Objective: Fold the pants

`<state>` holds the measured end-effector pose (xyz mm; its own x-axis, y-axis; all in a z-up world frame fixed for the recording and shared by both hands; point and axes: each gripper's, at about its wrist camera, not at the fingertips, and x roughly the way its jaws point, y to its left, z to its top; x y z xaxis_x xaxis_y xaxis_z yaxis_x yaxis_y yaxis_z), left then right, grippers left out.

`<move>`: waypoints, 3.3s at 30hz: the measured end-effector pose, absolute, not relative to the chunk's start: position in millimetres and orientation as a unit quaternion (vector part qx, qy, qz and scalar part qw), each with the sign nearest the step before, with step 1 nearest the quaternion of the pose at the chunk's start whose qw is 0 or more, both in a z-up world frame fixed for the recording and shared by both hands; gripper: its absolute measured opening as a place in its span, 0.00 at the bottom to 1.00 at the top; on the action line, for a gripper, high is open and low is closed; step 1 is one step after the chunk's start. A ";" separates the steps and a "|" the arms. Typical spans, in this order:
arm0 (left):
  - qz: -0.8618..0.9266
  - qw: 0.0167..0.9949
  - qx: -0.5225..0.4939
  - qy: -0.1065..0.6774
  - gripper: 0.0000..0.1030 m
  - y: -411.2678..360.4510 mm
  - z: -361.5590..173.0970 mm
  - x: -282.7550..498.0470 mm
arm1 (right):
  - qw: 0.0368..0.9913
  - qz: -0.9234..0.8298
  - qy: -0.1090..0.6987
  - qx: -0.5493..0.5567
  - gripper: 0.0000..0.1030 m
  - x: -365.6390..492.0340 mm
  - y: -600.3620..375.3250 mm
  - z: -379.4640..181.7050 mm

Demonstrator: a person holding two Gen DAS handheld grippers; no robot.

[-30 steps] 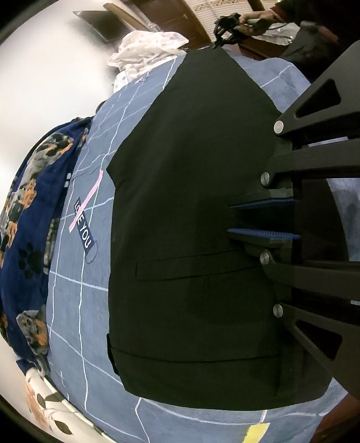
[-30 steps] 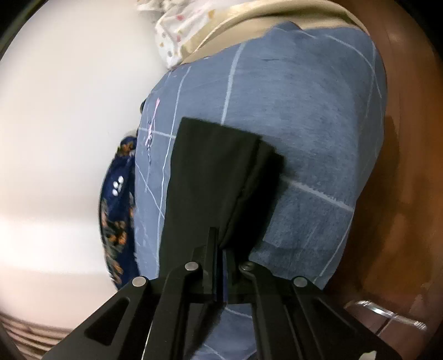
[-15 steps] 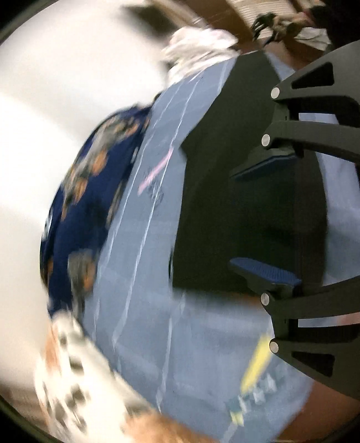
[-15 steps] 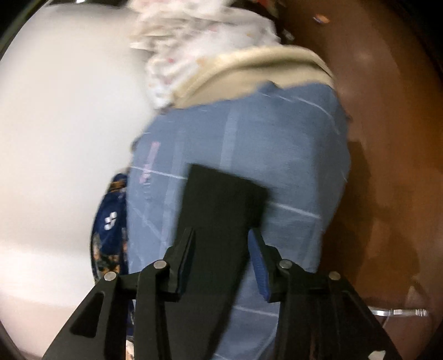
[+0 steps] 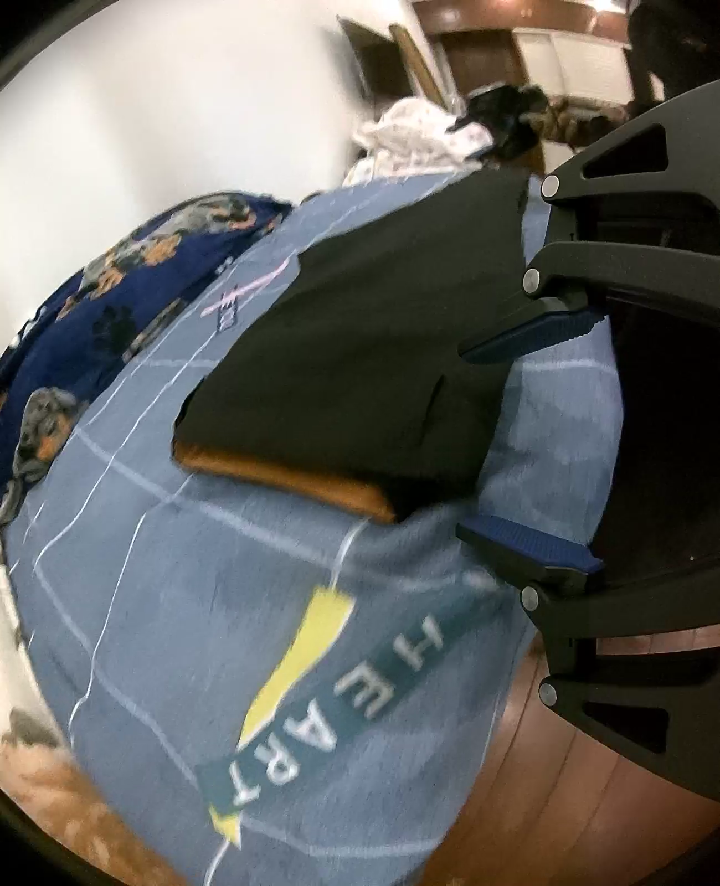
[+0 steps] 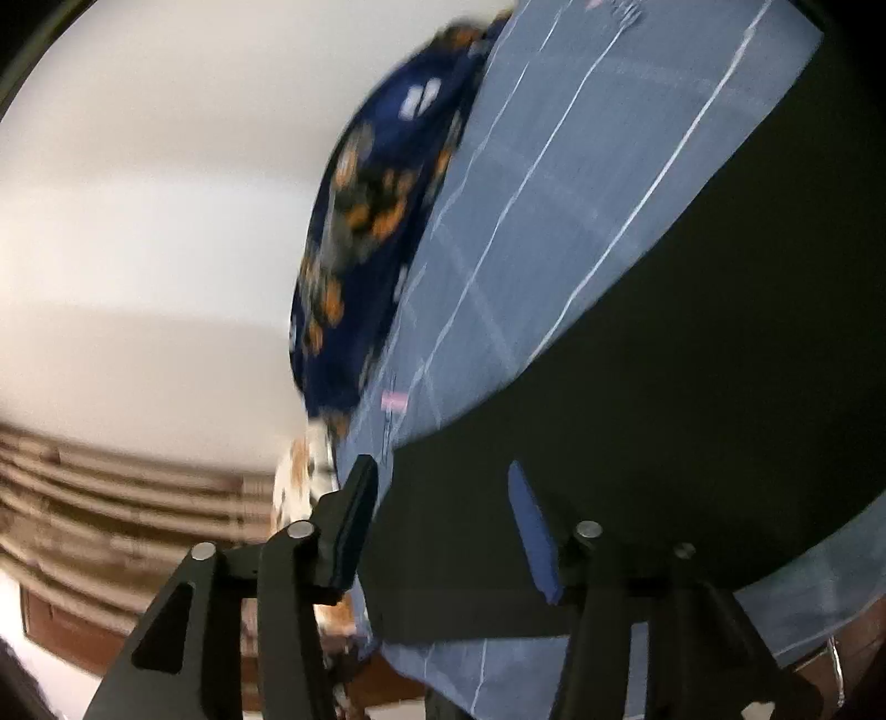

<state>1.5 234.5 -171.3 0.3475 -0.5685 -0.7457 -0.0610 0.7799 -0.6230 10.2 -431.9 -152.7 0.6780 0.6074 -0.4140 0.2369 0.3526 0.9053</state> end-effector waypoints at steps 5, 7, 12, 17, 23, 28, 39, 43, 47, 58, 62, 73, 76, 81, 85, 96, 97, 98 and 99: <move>-0.140 0.786 -0.239 0.553 0.32 221.2 -167.6 9.3 | 0.724 0.141 0.404 0.541 0.54 18.9 -406.0 -160.0; -0.124 0.792 -0.238 0.548 0.22 223.9 -166.1 7.5 | 0.719 0.140 0.406 0.546 0.56 17.7 -402.1 -163.8; -0.104 0.812 -0.237 0.523 0.15 224.8 -154.8 10.2 | 0.716 0.138 0.401 0.554 0.57 16.1 -399.1 -162.7; -0.100 0.823 -0.226 0.511 0.09 223.3 -148.8 24.1 | 0.711 0.146 0.407 0.555 0.58 13.3 -392.3 -163.9; -0.076 0.841 -0.190 0.501 0.05 229.9 -148.0 39.6 | 0.714 0.151 0.411 0.547 0.59 18.0 -384.7 -164.0; -0.119 0.818 -0.273 0.492 0.05 245.2 -155.1 18.1 | 0.714 0.169 0.413 0.540 0.60 19.0 -378.8 -159.5; -0.171 0.728 -0.358 0.559 0.19 231.8 -179.7 0.7 | 0.718 0.210 0.440 0.497 0.65 33.0 -342.2 -156.0; -0.148 0.752 -0.340 0.545 0.15 224.3 -176.6 4.4 | 0.716 0.209 0.446 0.495 0.65 29.7 -341.1 -158.5; -0.127 0.775 -0.311 0.535 0.10 215.0 -169.0 3.8 | 0.718 0.206 0.440 0.499 0.66 27.2 -345.8 -158.0; -0.109 0.826 -0.257 0.489 0.02 211.0 -146.3 24.3 | 0.709 0.204 0.452 0.502 0.67 27.5 -341.4 -169.1; -0.090 0.804 -0.291 0.510 0.02 229.0 -175.3 17.9 | 0.707 0.203 0.451 0.506 0.67 26.7 -343.9 -170.5; -0.133 0.771 -0.321 0.534 0.05 225.6 -161.0 -2.2 | 0.704 0.217 0.455 0.501 0.70 29.2 -336.3 -167.8; -0.135 0.760 -0.317 0.551 0.05 215.8 -170.9 2.8 | 0.699 0.218 0.459 0.502 0.71 29.0 -333.7 -170.8; -0.106 0.801 -0.290 0.514 0.04 211.4 -155.5 10.7 | 0.702 0.218 0.461 0.496 0.71 26.8 -331.9 -169.2; -0.097 0.831 -0.237 0.494 0.03 202.9 -137.3 19.8 | 0.709 0.208 0.450 0.501 0.71 25.5 -341.2 -168.4; -0.146 0.851 -0.206 0.460 0.60 174.4 -117.7 27.0 | 0.764 0.059 0.320 0.556 0.71 -40.2 -477.8 -155.4; -0.149 0.854 -0.202 0.456 0.65 166.1 -117.1 32.5 | 0.773 0.026 0.299 0.558 0.71 -57.5 -502.6 -152.6; -0.153 0.854 -0.200 0.455 0.65 160.6 -117.2 37.2 | 0.781 -0.003 0.287 0.555 0.71 -70.6 -518.5 -150.9; -0.159 0.855 -0.196 0.454 0.65 152.1 -118.6 43.7 | 0.790 -0.042 0.271 0.548 0.71 -90.4 -541.8 -146.7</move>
